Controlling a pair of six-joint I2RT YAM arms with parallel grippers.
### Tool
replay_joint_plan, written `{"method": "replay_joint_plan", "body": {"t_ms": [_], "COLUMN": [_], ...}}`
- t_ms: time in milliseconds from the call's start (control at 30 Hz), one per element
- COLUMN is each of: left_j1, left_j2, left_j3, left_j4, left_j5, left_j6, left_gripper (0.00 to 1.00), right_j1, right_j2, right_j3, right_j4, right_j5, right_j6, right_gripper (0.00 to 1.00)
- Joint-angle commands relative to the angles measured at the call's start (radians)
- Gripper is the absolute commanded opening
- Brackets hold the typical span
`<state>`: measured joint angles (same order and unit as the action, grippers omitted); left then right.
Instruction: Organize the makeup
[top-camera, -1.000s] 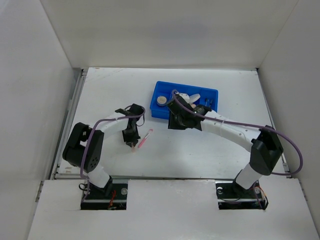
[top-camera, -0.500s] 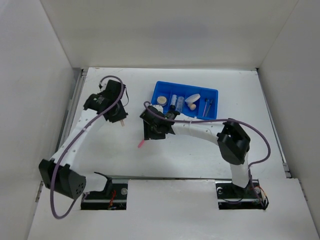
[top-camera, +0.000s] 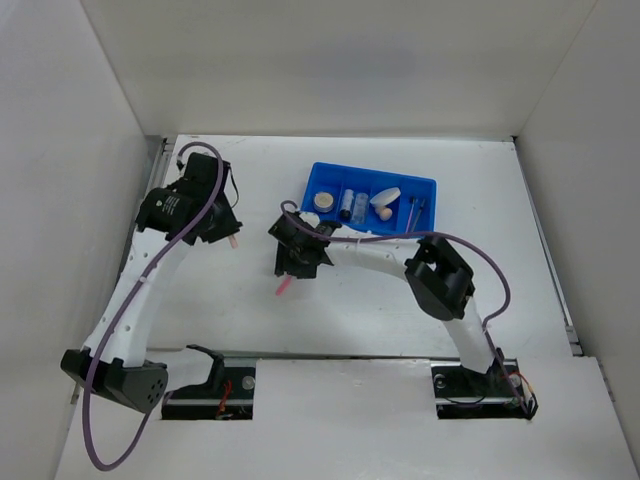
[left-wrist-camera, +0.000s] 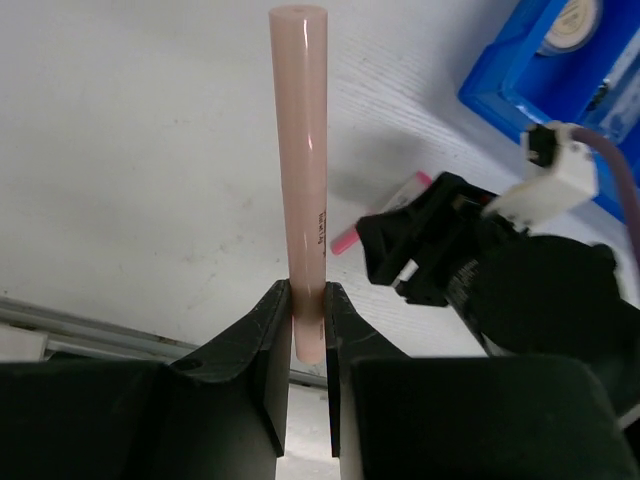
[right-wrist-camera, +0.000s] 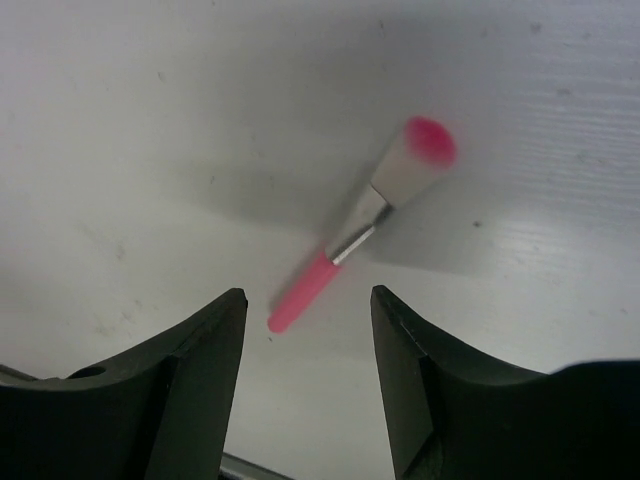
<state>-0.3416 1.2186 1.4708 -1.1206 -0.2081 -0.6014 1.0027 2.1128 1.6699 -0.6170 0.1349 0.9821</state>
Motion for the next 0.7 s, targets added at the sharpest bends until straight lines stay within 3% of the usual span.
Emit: {"method": "replay_joint_plan", "body": {"t_ms": [0,133,267,367,400,467,667], "left_j1": [0.004,0.004,0.004,0.004,0.013,0.013,0.013], "left_j2": [-0.039,-0.039,-0.048,-0.057,-0.057,-0.057,-0.047], "left_j3": [0.091,0.111,0.111,0.111,0.111,0.123,0.157], "left_j4": [-0.010,-0.021,-0.021,-0.031,-0.031,-0.031,-0.031], "left_j5": [0.027,0.027,0.018,-0.002,-0.002,-0.013,-0.004], "left_j6": [0.037,0.048,0.057,0.057,0.066,0.066,0.088], "left_gripper": [0.00,0.00,0.00,0.00,0.00,0.00,0.00], "right_j1": [0.010,0.010,0.019,0.019,0.019,0.019,0.037], "right_j2": [0.059,0.143,0.207,0.207,0.181,0.155,-0.035], "right_j3": [0.086,0.186,0.269,0.226,0.214,0.188,0.071], "right_j4": [0.036,-0.038,-0.124,-0.133,-0.133,-0.133,-0.142], "right_j5": [0.043,0.110,0.155,0.180,0.180,0.204,0.293], "right_j6": [0.084,0.116,0.142,0.167,0.167,0.167,0.147], "right_gripper": [0.59,0.56,0.45,0.23,0.11,0.02,0.00]}}
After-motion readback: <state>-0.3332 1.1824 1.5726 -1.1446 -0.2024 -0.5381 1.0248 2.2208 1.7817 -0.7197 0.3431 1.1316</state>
